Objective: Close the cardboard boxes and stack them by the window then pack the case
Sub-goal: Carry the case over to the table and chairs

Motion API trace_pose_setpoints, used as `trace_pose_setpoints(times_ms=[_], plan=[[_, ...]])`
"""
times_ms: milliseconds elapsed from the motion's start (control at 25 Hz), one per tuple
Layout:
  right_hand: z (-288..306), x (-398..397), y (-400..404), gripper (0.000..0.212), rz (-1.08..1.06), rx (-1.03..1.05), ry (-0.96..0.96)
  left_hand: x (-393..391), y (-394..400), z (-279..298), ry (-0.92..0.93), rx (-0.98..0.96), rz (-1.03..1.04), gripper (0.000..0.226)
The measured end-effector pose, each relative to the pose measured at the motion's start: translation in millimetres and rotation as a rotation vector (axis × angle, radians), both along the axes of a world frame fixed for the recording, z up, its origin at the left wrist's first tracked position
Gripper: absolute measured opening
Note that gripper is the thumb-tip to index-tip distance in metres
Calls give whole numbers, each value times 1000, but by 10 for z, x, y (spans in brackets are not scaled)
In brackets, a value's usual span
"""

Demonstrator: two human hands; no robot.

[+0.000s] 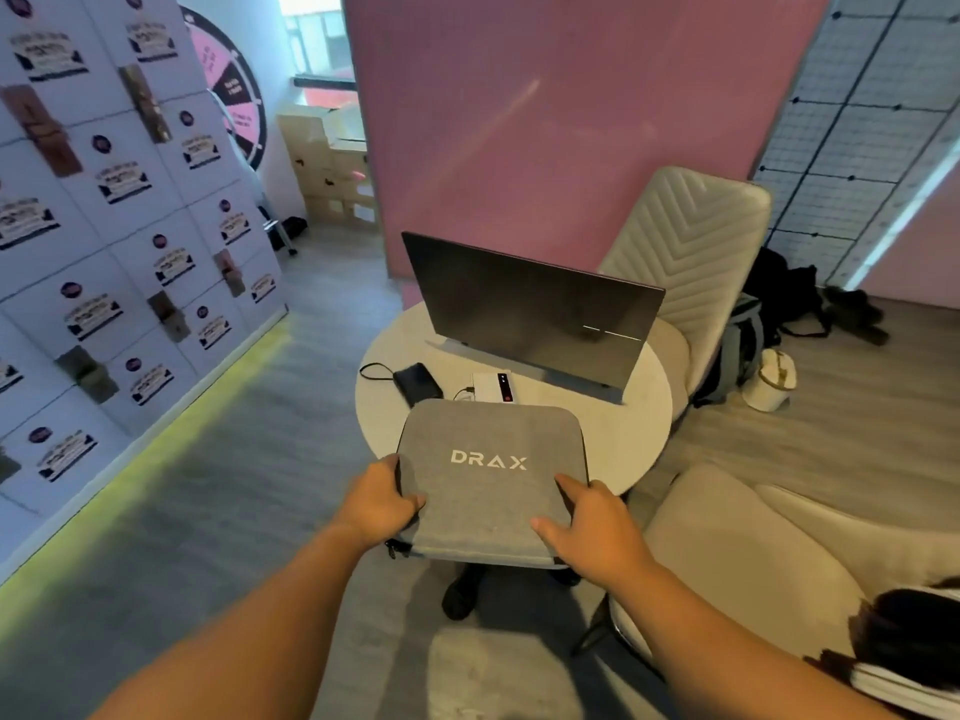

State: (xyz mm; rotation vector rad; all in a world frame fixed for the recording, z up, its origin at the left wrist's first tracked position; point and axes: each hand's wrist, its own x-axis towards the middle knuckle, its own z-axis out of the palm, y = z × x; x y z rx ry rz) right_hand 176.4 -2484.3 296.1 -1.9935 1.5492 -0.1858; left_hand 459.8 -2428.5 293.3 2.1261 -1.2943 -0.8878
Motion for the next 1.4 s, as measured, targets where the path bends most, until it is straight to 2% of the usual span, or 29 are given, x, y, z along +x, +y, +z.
trace_pose_setpoints(times_ms=[320,560,880,1000,1160,1240,1320,1400], plan=[[-40,436,-70,71,-183,-43,15,459,-558,-96,-18,-2,-151,41],[-71,444,-138,76,-203,-37,1,506,-703,-132,12,-20,-166,41],[-94,429,-150,74,-170,-48,5,475,-788,-149,-37,25,-163,41],[-56,371,-143,73,-142,-23,12,411,-740,-127,-103,-1,-121,28],[171,410,-235,56,-126,-166,97,350,-730,147,-186,-46,-52,7],[436,511,-311,49,-145,-198,-3,309,-759,421,-106,-100,-10,12],[781,658,-369,45,-175,-169,-183,265,-764,817,3,-197,47,17],[1191,827,-506,60,-201,-157,-334,253,-855,1284,78,-309,72,23]])
